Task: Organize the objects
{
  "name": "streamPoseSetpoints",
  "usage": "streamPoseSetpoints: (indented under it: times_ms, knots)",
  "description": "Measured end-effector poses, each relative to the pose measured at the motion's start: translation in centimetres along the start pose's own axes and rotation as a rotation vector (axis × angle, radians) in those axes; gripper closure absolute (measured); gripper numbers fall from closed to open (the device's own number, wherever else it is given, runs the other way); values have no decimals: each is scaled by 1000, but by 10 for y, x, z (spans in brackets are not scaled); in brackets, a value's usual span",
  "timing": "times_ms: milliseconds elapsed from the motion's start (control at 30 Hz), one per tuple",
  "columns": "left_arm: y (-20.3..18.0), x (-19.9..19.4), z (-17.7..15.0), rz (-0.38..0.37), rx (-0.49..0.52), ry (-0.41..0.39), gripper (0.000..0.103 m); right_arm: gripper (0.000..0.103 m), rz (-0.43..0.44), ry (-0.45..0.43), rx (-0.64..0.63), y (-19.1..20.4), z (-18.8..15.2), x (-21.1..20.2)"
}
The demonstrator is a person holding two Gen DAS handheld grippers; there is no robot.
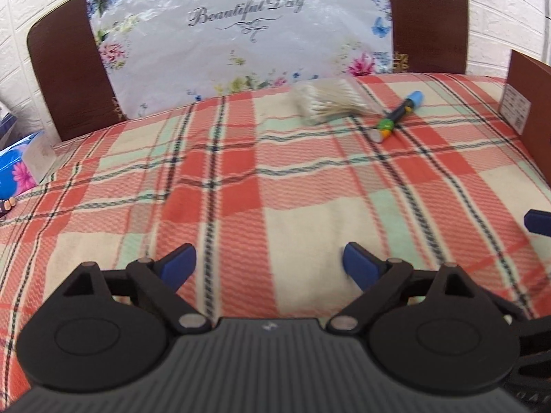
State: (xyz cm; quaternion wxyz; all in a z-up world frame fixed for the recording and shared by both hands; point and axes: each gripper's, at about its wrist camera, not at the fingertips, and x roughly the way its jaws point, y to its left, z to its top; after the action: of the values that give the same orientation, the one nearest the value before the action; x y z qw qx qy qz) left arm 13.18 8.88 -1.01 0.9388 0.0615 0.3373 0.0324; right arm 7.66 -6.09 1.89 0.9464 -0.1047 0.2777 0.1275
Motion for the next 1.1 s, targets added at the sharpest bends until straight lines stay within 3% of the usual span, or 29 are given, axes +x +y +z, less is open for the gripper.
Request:
streamPoseSetpoints:
  times_ms: [300,500,767,1000,1100]
  knots:
    - [31,22,7,42,2,-52,0,14,17,12,56,-1,18,30]
    - [65,36,10,52,-209,-38,0,15,-1,9,129,-12,31,50]
    - [60,33,9,66,-204,-51,0,16,-30,5,171,-28,59,89]
    - [60,34,8,66,-205,-53,0,10,54,-19,433,-69,74,116]
    - [61,35,9,67,-204,-53,0,12,-7,-4,417,-61,80,125]
